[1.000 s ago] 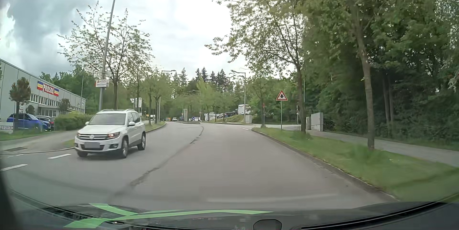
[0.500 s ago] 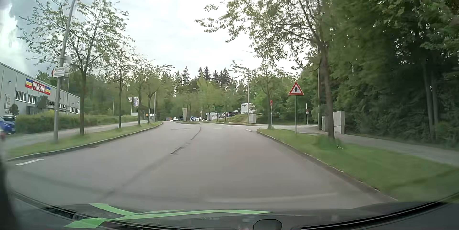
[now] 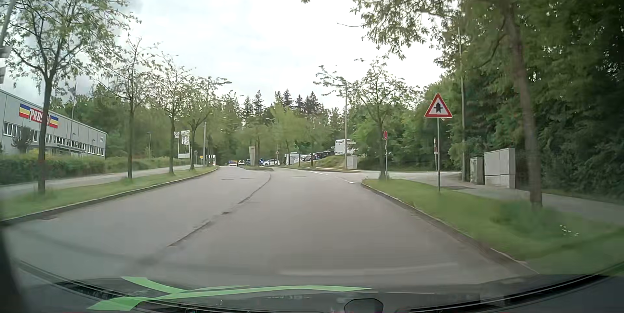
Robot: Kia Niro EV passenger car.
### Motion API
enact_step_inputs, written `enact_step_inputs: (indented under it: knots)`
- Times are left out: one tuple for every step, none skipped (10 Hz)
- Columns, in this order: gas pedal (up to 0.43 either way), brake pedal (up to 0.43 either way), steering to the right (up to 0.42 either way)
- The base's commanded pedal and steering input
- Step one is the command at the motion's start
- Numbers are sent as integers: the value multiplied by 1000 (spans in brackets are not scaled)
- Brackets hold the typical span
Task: Follow the waypoints while adhering to traffic rules and regulations
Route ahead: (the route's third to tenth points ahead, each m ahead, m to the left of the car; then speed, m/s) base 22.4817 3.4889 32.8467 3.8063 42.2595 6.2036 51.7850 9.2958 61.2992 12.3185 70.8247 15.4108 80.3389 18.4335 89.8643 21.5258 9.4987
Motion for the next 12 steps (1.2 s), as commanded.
enact_step_inputs:
  knots:
    - [130,0,-24]
    - [130,0,-24]
    - [130,0,-24]
    - [130,0,-24]
    - [130,0,-23]
    - [130,0,-24]
    - [130,0,-24]
    - [130,0,-24]
    - [130,0,-23]
    - [130,0,-23]
    - [130,0,-22]
    - [130,0,-22]
